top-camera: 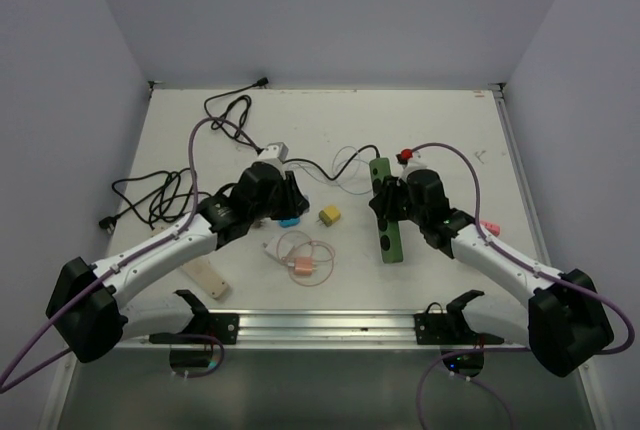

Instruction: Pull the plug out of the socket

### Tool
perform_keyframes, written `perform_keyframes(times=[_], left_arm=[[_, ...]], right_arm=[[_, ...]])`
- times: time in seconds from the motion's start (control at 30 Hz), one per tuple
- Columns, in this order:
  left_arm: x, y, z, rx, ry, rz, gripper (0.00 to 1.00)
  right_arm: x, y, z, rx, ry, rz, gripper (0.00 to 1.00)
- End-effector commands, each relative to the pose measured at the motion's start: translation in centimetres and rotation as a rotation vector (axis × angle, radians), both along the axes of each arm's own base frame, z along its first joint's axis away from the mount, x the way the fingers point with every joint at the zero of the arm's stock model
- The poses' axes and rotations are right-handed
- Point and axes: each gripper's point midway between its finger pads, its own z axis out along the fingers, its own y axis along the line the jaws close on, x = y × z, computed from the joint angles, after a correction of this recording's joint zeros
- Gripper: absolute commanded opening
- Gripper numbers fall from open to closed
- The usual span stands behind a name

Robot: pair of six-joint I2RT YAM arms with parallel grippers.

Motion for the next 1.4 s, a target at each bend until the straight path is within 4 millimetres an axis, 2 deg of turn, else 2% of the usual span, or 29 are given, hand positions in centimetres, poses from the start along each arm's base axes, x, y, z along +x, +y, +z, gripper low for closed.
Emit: perform_keyframes(times=[0.0,0.2,0.37,0.57,0.7,0.77,0.8,0.93,1.03,1.07,1.13,1.17,1.27,1.33,1.37], left_arm=[[-1.3,1.5,-3.5,0.099,0.056,-0.029,0.06],[-2.4,2.6,-7.2,0.145,0.108,-0.026,0.15],[-2.5,2.6,-8.4,0.153,0.121,-0.026,0.24],[-2.7,3.1,-8.7,0.169,0.129,-0.02,0.49],[-3.1,3.4,-8.6,0.168,0.128,-0.014,0.69],[-3.2,3.6,-8.5,0.166,0.127,-0.009,0.75],[-3.0,3.6,-8.1,0.163,0.119,-0.004,0.8],[-2.4,3.3,-6.1,0.146,0.074,-0.009,0.89],[-1.5,2.5,-3.6,0.119,0.023,-0.023,0.89],[-0.9,1.9,-2.1,0.099,-0.008,-0.028,0.89],[-0.2,1.2,-0.7,0.079,-0.037,-0.036,0.89],[0.4,0.6,0.7,0.058,-0.057,-0.04,0.89],[1.6,-0.5,3.0,0.032,-0.101,-0.04,0.89],[2.5,-1.0,4.0,0.014,-0.124,-0.033,0.89],[2.9,-1.4,3.6,0.02,-0.115,-0.032,0.88]], right_arm=[[1.2,0.1,2.7,0.012,-0.093,-0.006,0.0],[1.0,1.0,3.0,0.033,-0.1,0.039,0.0],[0.9,1.1,2.7,0.031,-0.091,0.054,0.0],[0.7,1.0,2.3,0.016,-0.08,0.06,0.0],[0.7,0.9,2.2,0.011,-0.08,0.059,0.0],[0.7,0.8,2.2,0.009,-0.08,0.056,0.0],[0.7,0.8,2.2,0.006,-0.08,0.055,0.0],[0.7,0.8,2.4,0.004,-0.087,0.059,0.0],[0.6,0.9,2.4,0.006,-0.088,0.067,0.0],[0.6,1.0,2.5,0.007,-0.089,0.072,0.0],[0.6,1.0,2.5,0.007,-0.09,0.08,0.0],[0.6,1.0,2.5,0.005,-0.093,0.081,0.0],[0.5,1.0,2.6,0.005,-0.097,0.085,0.0],[0.4,1.1,2.6,0.009,-0.099,0.093,0.0],[0.5,1.2,2.8,0.013,-0.105,0.095,0.0]])
